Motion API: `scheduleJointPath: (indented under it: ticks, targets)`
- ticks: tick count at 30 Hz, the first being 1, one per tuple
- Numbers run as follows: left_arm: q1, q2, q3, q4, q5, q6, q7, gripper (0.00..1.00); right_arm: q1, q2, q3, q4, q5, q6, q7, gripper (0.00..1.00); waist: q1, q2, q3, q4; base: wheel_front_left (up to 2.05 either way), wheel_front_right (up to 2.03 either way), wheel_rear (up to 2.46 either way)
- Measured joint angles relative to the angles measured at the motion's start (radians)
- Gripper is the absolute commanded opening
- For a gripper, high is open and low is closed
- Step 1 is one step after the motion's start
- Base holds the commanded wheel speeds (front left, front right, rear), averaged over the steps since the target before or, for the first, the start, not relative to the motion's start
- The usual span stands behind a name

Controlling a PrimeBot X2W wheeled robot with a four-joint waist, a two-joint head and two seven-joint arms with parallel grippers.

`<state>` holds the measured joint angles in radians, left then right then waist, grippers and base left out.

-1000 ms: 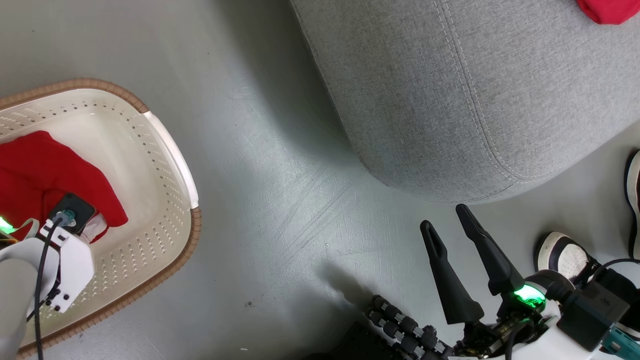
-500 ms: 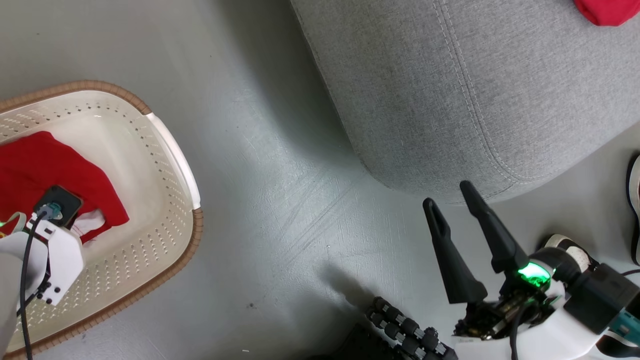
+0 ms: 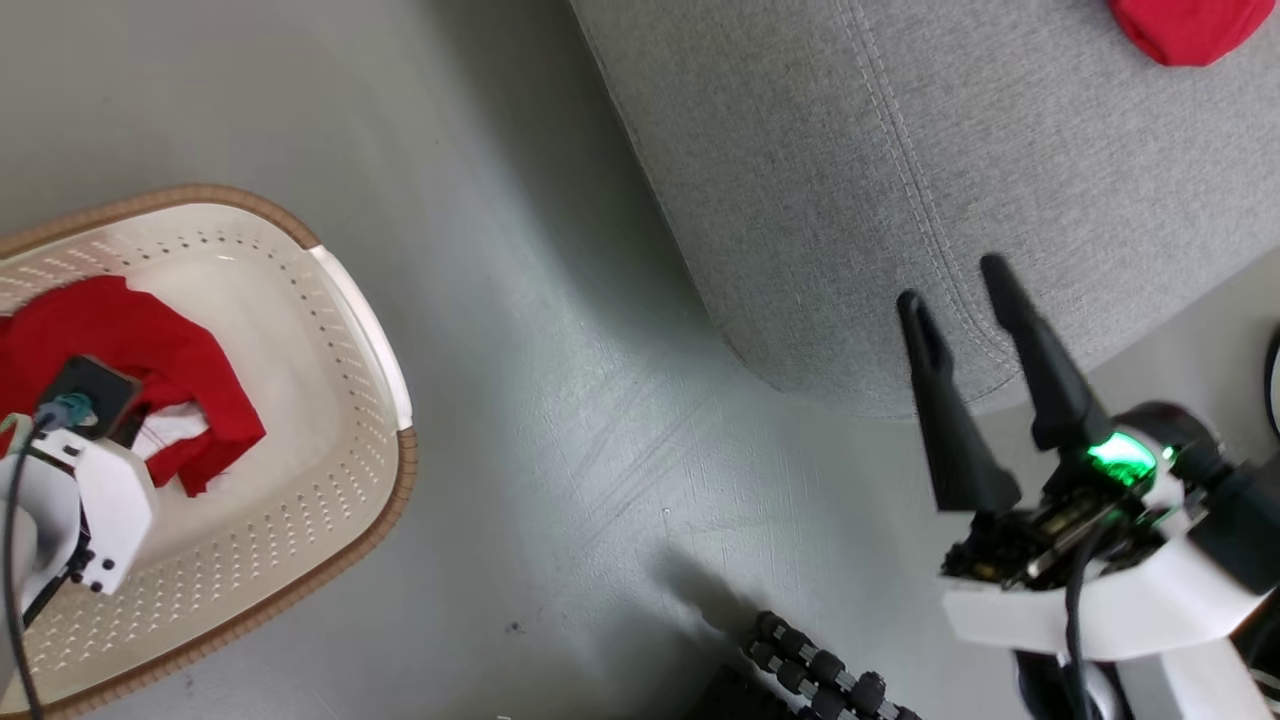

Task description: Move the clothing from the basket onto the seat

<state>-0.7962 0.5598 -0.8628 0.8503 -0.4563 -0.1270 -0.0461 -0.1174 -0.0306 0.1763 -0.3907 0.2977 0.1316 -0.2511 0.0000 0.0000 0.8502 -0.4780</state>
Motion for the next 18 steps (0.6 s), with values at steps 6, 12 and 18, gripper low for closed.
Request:
scheduleJointPath:
  ticks: [6,12,18]
  targets:
    - [0.001,0.0,0.015,0.002,-0.028,0.0,-0.065,0.0,-0.05,-0.002,-0.031,0.012,0.001,0.0,-0.001,1.0,0.0,0.0,-0.034,0.012,0.0,0.0,0.0]
    - [0.005,-0.012,0.02,0.001,-0.052,0.0,-0.121,0.0,-0.082,-0.002,-0.043,0.044,0.001,0.0,-0.001,1.0,0.0,0.0,-0.076,0.029,0.0,0.0,0.0]
    - [0.012,-0.035,0.02,-0.009,-0.06,0.0,-0.169,0.0,-0.121,-0.004,-0.075,0.065,-0.006,0.0,-0.002,1.0,0.0,-0.0001,-0.128,0.049,0.0,0.0,0.0]
